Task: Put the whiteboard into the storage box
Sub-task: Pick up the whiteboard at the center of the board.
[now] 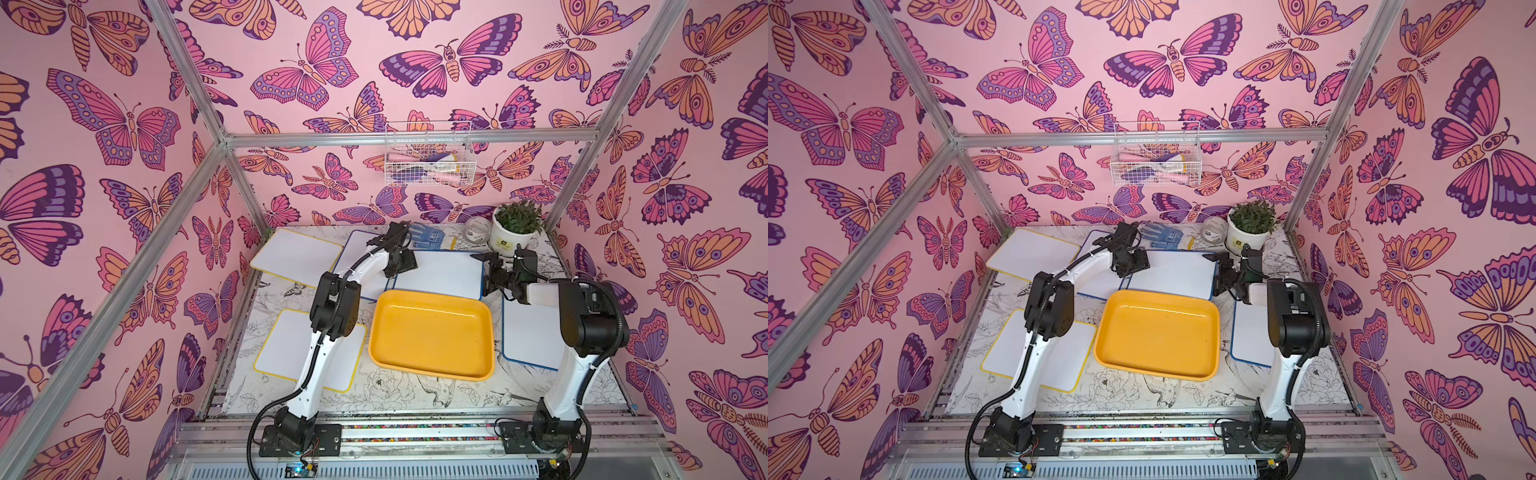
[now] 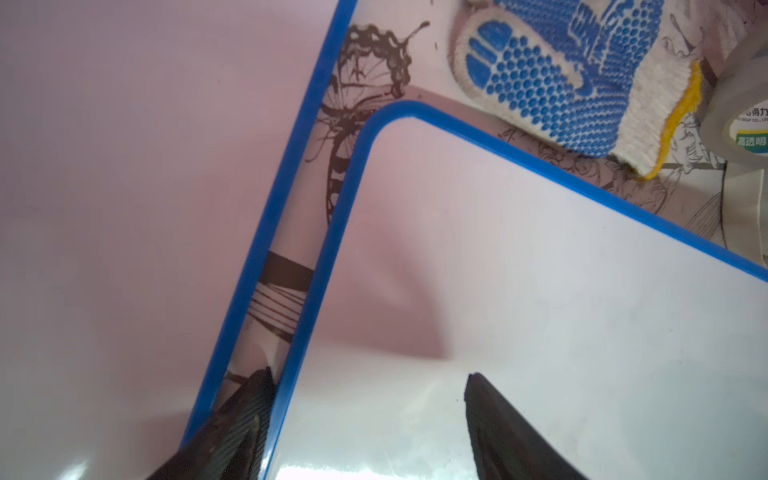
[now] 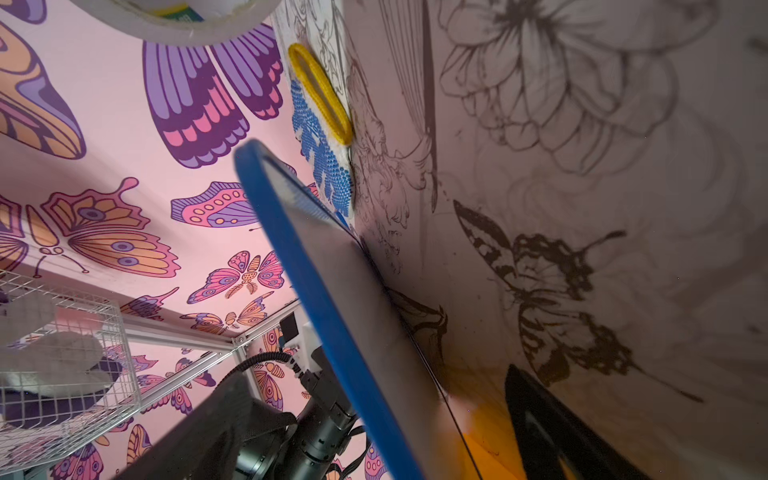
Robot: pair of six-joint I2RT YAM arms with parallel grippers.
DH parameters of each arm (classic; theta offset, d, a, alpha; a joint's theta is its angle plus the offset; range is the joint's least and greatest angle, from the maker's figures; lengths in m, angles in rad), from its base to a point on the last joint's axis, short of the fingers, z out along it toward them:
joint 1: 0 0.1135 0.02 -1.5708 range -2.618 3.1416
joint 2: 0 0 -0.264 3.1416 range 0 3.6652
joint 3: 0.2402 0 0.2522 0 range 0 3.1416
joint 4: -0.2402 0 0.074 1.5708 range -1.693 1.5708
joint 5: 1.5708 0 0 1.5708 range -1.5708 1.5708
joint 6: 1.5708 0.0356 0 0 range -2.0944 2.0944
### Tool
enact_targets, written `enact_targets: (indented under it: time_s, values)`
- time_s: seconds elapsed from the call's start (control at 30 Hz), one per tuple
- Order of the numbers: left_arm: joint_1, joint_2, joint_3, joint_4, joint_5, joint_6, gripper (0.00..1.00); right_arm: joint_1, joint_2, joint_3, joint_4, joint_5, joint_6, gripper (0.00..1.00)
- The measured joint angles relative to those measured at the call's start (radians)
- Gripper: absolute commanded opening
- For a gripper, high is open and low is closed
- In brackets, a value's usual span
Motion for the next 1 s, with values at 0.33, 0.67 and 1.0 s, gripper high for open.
enact_targets:
  time_s: [0.33,0.67,1.0]
  values:
    - [0.000,-0.007,-0.021,0.032,0.014,0.000,0.75,0.001,-0.041,0.003,-0.034,0.008,-0.073,0.95]
    - [0.000,-0.011,-0.031,0.051,0.050,-0.008,0.75,0.013,-0.111,0.013,-0.031,0.069,-0.213,0.79]
    - [0.000,-0.015,-0.036,0.051,0.062,-0.013,0.75,0.014,-0.113,0.011,0.004,0.108,-0.300,0.47]
